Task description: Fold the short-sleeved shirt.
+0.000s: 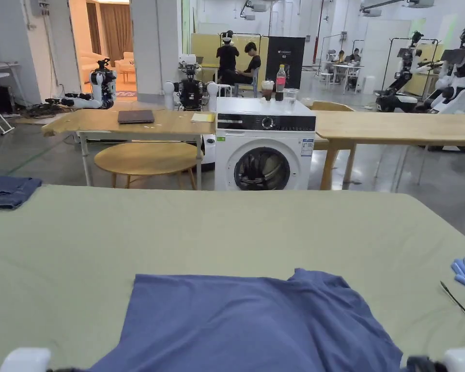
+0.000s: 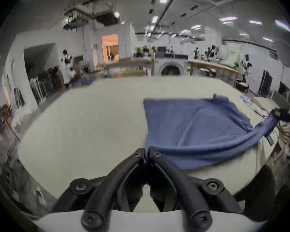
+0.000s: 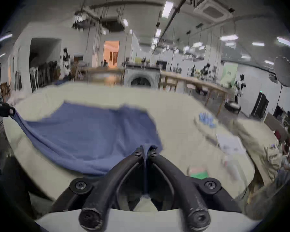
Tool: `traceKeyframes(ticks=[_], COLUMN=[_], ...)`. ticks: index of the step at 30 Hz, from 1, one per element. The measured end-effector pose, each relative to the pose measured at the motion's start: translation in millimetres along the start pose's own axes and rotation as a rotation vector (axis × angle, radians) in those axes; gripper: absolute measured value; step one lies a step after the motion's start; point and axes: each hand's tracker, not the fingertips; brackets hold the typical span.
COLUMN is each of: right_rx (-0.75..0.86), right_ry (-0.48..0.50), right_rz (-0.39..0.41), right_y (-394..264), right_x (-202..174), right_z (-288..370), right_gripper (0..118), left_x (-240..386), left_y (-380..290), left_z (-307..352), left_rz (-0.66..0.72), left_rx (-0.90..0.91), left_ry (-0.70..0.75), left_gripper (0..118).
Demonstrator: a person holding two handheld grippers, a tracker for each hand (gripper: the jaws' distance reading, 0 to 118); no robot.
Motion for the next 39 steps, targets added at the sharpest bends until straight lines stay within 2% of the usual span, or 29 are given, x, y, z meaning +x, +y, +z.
traceKeyframes(ticks=[3,7,8,9,10,11,12,13,15,17,19,21,22,23,24,25,26,27,28,29,31,39], right_rx=[-0.137,-0.159,-0.132,-0.101,-0.073,-0.036,0.017,0.109,0.178,0.237,0.285,0.339,0.341,0.342,0.344,0.346,0.328,0.328,0.288,0.259,0.269,0.202], right_ry=[0.018,0.017,0.04,0.054,0.044,0.034,0.047,0.054,0.044,0.086,0.099,0.073,0.055,0.046,0.055,0.059,0.014,0.042,0.118,0.129,0.093,0.121], right_rz=[-0.073,-0.133,-0.151,-0.155,-0.148,-0.149,-0.154,-0.179,-0.215,-0.244,-0.208,-0.144,-0.112,-0.101,-0.103,-0.103,-0.097,-0.109,-0.133,-0.143,-0.126,-0.133], right_y=[-36.3,-35.5,-33.6,-32.0,-27.2,-22.3,-17.3,-12.7,-5.8,-3.7,-4.2,-8.6,-10.5,-12.7,-14.7,-17.4,-19.0,-18.8,-20.5,-22.6,-25.8,-43.8], right_x=[-2.6,1.6,2.6,1.0,-2.6,-7.1,-11.3,-20.5,-32.9,-47.7,-59.9,-72.8,-78.5,-82.8,-85.0,-88.3,-91.7,-89.3,-85.0,-85.4,-85.4,-89.2], right_z=[-13.0,-7.7,-2.7,4.3,12.5,20.2,30.6,46.2,59.3,69.4,77.6,83.8,85.4,87.0,88.3,86.3,83.7,84.1,81.0,77.3,77.0,70.4], right_gripper=[1,3,13,36,68,103,110,110,110,110,110,109,101,66,18,0,0,0,0,0,0,0], left_x=[-7.6,-7.6,-4.3,-1.2,5.3,16.4,27.2,37.6,58.0,73.8,84.0,88.6,90.1,92.0,93.2,93.8,91.6,88.3,84.6,83.5,81.5,44.3], left_y=[-35.6,-43.8,-42.1,-40.2,-36.6,-34.7,-31.2,-27.5,-26.8,-28.4,-34.8,-38.9,-40.9,-44.9,-46.9,-49.6,-52.3,-55.7,-57.5,-60.2,-65.6,-85.2], left_z=[-13.1,-20.8,-18.1,-14.2,-7.5,1.9,12.4,21.4,33.9,41.8,47.3,50.4,51.9,54.0,55.0,54.6,53.0,53.0,51.9,51.2,51.1,40.5], left_rz=[0.052,0.056,0.044,0.029,0.013,-0.013,-0.035,-0.055,-0.095,-0.13,-0.135,-0.133,-0.135,-0.14,-0.144,-0.152,-0.147,-0.118,-0.083,-0.074,-0.094,-0.04], left_rx=[-0.08,-0.086,-0.08,-0.063,-0.047,-0.011,0.051,0.107,0.166,0.222,0.259,0.265,0.264,0.255,0.247,0.228,0.2,0.18,0.142,0.123,0.113,-0.007], left_ry=[0.033,0.05,0.057,0.052,0.039,0.034,0.03,0.022,0.005,0.003,-0.015,-0.032,-0.044,-0.058,-0.049,-0.032,-0.03,-0.078,-0.117,-0.097,-0.076,-0.045], left_gripper=[0,3,22,50,82,107,109,109,109,109,109,103,88,45,11,0,0,0,0,0,0,0])
